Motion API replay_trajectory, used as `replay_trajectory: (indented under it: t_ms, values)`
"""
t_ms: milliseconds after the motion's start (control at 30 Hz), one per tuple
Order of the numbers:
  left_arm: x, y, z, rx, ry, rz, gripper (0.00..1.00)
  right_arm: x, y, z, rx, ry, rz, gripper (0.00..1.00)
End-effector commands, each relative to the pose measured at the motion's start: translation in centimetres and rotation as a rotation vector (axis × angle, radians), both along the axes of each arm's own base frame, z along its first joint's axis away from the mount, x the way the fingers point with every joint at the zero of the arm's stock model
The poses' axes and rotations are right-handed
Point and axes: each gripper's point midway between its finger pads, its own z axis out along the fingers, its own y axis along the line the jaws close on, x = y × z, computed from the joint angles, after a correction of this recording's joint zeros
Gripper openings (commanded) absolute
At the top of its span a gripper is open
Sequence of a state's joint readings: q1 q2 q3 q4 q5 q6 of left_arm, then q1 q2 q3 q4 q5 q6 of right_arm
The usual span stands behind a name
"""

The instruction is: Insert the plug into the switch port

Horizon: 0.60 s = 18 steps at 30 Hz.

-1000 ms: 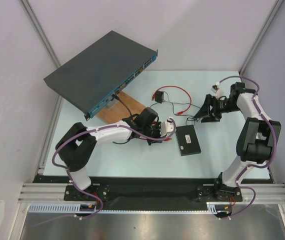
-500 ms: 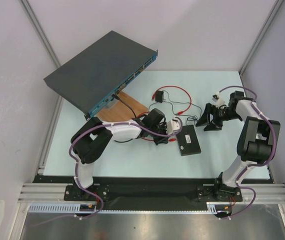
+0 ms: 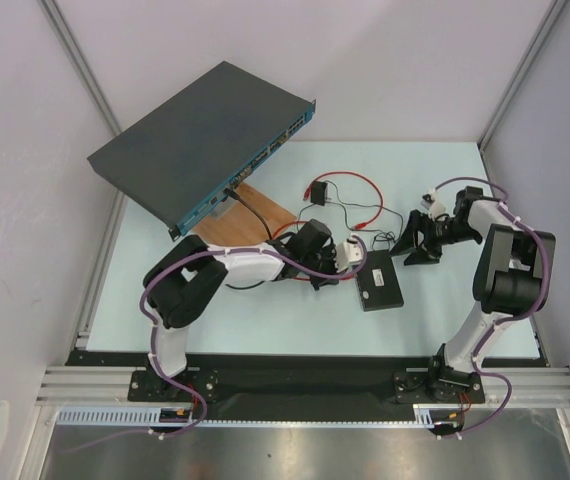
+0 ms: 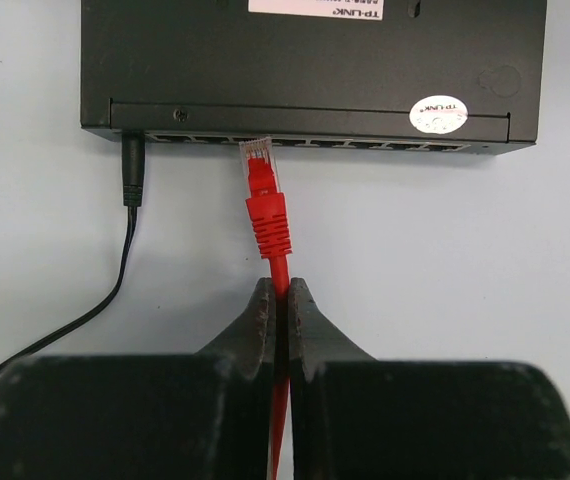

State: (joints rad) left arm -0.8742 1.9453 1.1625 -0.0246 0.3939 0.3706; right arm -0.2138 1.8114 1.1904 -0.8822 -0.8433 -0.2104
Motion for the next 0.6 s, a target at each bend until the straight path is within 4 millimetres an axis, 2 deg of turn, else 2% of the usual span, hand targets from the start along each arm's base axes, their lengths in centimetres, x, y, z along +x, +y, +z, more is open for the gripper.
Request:
replay_trajectory:
  t_ms: [0,200,567]
  values:
    - [0.7,-1.2,0.7,-0.032,-0.04,-0.015,0.0,1.0,0.1,0.3,0.024,-0.03,0.001,0.73]
    - [0.6,-0.7,-0.2,0.02,-0.026,-0.031,0.0,1.5,0.1,0.0,0.017,-0.034,0.0,0.71]
    - [0.6,-1.4,1.2,-0.04,-0.049,-0.046,0.0,1.4,0.9,-0.8,0.006,-0.026,0.032,0.69]
